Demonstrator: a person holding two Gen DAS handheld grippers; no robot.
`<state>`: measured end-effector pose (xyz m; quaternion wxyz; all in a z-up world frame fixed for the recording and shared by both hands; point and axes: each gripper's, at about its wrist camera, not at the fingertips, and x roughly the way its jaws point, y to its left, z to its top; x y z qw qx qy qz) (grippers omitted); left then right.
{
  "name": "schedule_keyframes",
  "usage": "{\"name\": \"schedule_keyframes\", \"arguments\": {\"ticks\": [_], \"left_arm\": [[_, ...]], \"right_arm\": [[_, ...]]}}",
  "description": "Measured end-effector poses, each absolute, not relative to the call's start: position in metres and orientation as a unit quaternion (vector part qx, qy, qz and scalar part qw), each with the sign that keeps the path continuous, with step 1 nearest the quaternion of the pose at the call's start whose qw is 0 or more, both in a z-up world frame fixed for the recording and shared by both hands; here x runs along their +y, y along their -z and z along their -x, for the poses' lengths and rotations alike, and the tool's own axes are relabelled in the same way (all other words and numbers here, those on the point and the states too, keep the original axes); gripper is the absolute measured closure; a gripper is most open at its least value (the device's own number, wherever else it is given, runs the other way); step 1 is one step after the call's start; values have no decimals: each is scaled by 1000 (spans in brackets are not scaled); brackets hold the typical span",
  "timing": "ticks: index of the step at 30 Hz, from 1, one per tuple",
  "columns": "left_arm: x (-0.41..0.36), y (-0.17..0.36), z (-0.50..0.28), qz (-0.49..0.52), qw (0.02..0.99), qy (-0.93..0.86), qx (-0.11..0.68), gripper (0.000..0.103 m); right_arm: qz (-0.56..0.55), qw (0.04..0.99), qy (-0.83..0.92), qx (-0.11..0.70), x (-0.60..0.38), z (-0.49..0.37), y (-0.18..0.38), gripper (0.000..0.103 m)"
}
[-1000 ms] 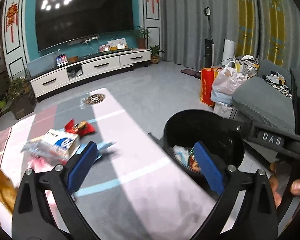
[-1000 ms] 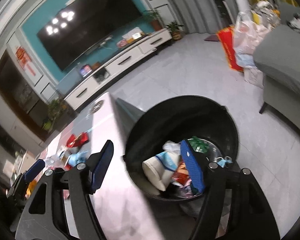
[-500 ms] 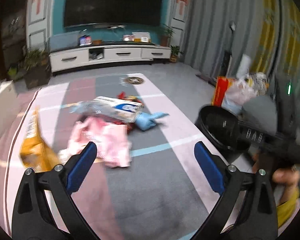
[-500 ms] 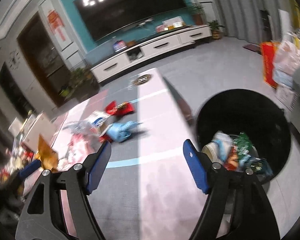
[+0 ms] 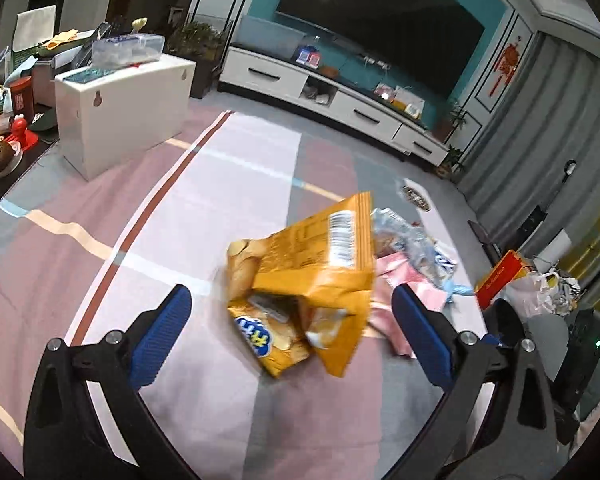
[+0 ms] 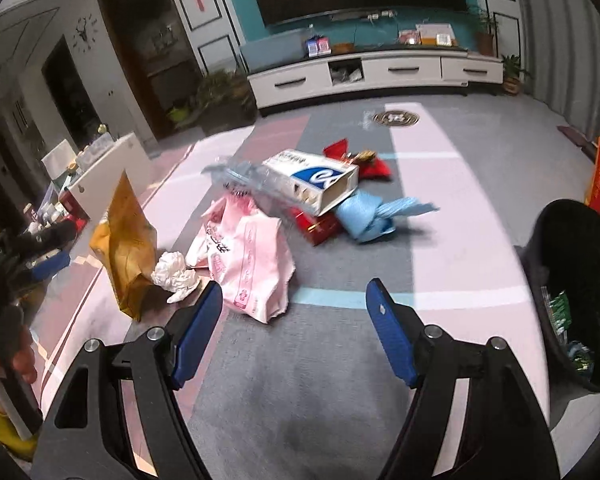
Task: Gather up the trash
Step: 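Move both tools back toward the table, then grasp the yellow chip bag with the left tool while the right tool grasps the pink plastic bag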
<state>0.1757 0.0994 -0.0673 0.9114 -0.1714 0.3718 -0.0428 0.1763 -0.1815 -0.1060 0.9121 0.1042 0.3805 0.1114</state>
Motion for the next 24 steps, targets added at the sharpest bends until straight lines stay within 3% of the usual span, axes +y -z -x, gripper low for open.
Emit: {"name": "schedule_keyframes", "arguments": {"ticks": [13, 14, 15, 17, 19, 20, 24], "left_arm": [[61, 84, -219, 105, 920, 19, 377, 5], [61, 84, -219, 103, 920, 17, 378, 12], [62, 84, -218, 100, 920, 16, 378, 27], [64, 84, -216, 94, 921, 5, 378, 34], [70, 83, -212, 97, 922, -1, 374, 50], [73, 82, -210, 99, 923, -3, 373, 55], [86, 76, -201, 123, 919, 3, 375, 63]], "right_arm": [[-201, 883, -124, 407, -165, -233, 137, 30], [-200, 882, -123, 409, -163, -236, 139, 30], [-199, 881, -123, 411, -162, -237, 140, 30], [-197, 878, -129, 416, -157, -240, 142, 37], [-193, 875, -134, 424, -155, -242, 143, 56], [-195, 872, -142, 425, -154, -241, 142, 59], [-185, 873, -144, 427, -153, -236, 137, 80]]}}
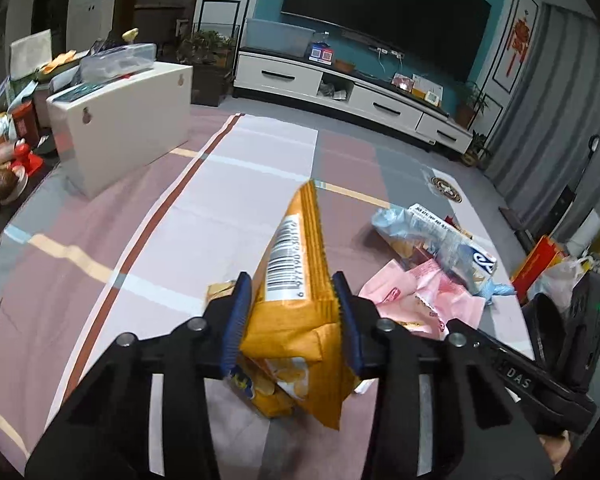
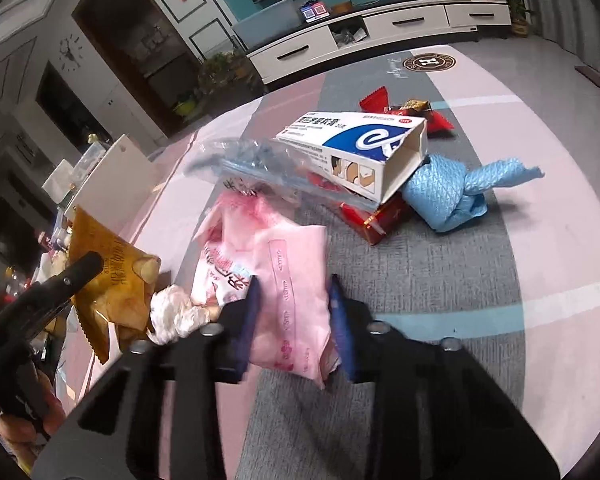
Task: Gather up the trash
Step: 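Grasp the yellow chip bag with the left tool while the right tool grasps the pink plastic bag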
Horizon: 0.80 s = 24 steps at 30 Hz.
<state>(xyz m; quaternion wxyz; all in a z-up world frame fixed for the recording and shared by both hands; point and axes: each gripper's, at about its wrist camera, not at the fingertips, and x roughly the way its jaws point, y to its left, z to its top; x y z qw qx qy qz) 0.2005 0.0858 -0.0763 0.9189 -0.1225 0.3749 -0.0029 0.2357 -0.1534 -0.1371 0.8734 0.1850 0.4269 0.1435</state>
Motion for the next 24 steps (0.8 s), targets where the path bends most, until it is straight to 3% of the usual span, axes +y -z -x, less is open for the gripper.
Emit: {"name": "schedule_keyframes", "arguments": {"ticks": [8, 24], "left_arm": [[109, 55, -165, 148, 925, 19, 349, 65], [61, 22, -137, 143, 932, 124, 309, 65]], "right_arm": [[-163, 887, -156, 404, -152, -207, 113, 90], [-151, 929, -129, 313, -208, -141, 64, 92]]}}
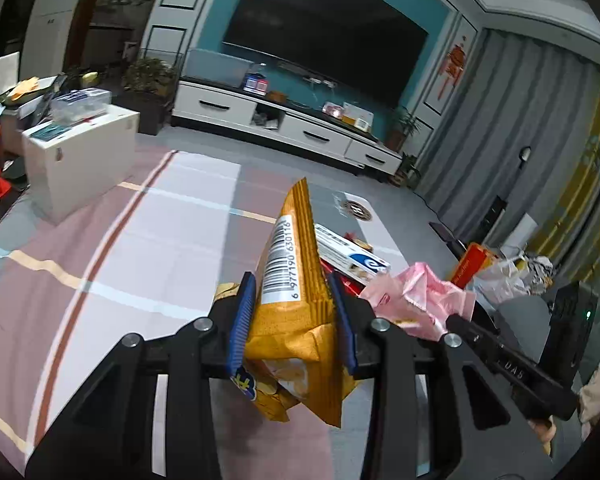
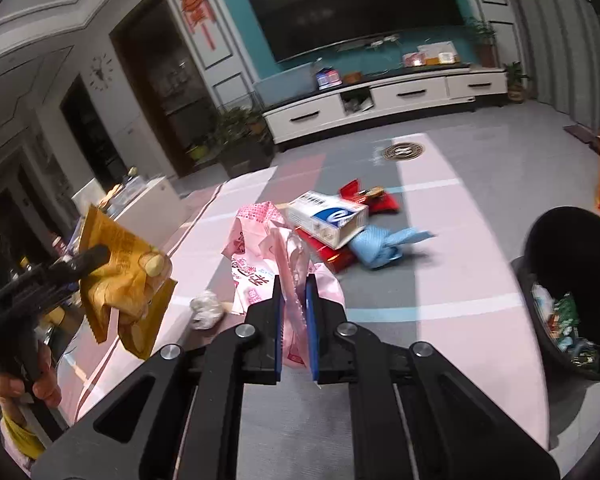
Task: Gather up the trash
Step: 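Grasp the yellow chip bag with the left tool while the right tool grasps the pink plastic bag, then carry the chip bag and pink bag over the black bin and open both tools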
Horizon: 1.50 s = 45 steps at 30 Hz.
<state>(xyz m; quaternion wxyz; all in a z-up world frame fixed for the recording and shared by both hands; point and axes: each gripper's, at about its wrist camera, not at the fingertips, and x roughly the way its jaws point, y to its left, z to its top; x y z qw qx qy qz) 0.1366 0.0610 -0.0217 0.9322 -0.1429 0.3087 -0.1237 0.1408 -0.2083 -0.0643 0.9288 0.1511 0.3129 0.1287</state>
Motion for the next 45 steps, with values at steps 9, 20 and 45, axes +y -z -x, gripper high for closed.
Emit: {"name": "schedule_keyframes", "arguments": {"ticks": [9, 20, 45], "left_arm": [[-5, 14, -136, 95, 933, 159, 310, 65], [-109, 9, -139, 15, 927, 211, 311, 65], [-257, 19, -137, -93, 905, 286, 300, 64]], "right_arm": [[-164, 940, -90, 284, -246, -128, 54, 92], [-194, 948, -34, 250, -309, -103, 49, 92], [-243, 937, 69, 241, -398, -67, 71, 92]]}}
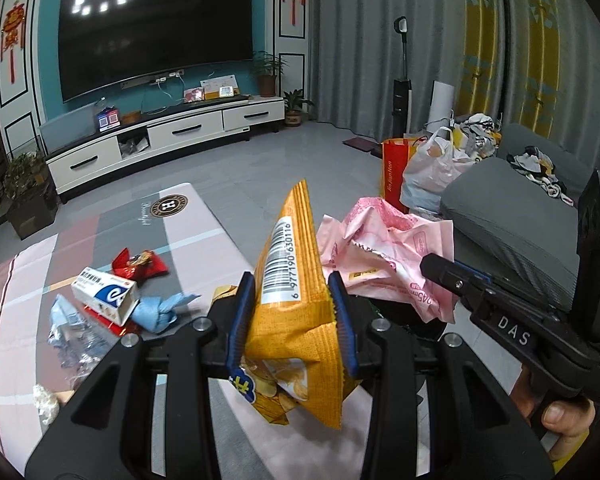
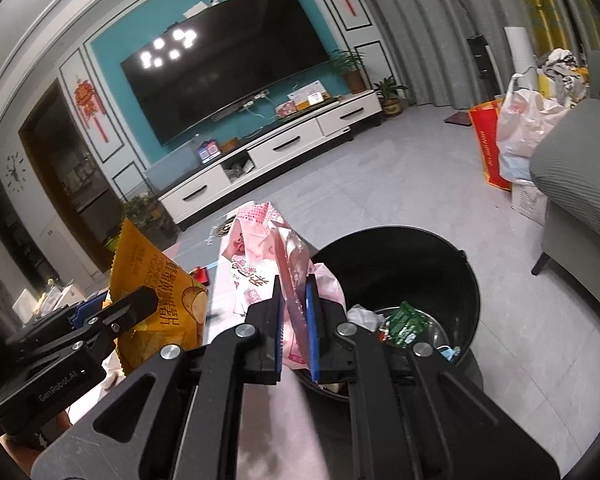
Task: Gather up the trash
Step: 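Carry the chip bag and pink bag over the black bin and open both tools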
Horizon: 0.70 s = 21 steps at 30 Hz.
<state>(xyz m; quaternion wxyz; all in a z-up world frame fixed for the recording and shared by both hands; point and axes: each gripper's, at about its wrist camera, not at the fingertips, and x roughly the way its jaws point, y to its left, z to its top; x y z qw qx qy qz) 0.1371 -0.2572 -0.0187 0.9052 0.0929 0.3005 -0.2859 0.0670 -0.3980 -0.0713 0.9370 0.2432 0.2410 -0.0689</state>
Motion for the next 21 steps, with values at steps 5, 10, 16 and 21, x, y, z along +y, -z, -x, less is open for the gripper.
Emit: {"name": "schedule_keyframes", "arguments": {"ticks": [5, 10, 16, 21], "left_arm": [[-277, 21, -143, -96, 903, 293, 298, 64], [-296, 24, -150, -100, 902, 299, 295, 64], [-318, 35, -163, -105, 897, 305, 303, 64], [-334, 41, -170, -106, 894, 317, 299, 64]], "right_arm": [[-253, 933, 84, 243, -408, -67, 77, 92], [-256, 928, 105, 248, -415, -67, 80, 92], [-246, 926, 131, 255, -421, -70, 84, 92], [-243, 922, 147, 262, -428, -71, 89, 92]]}}
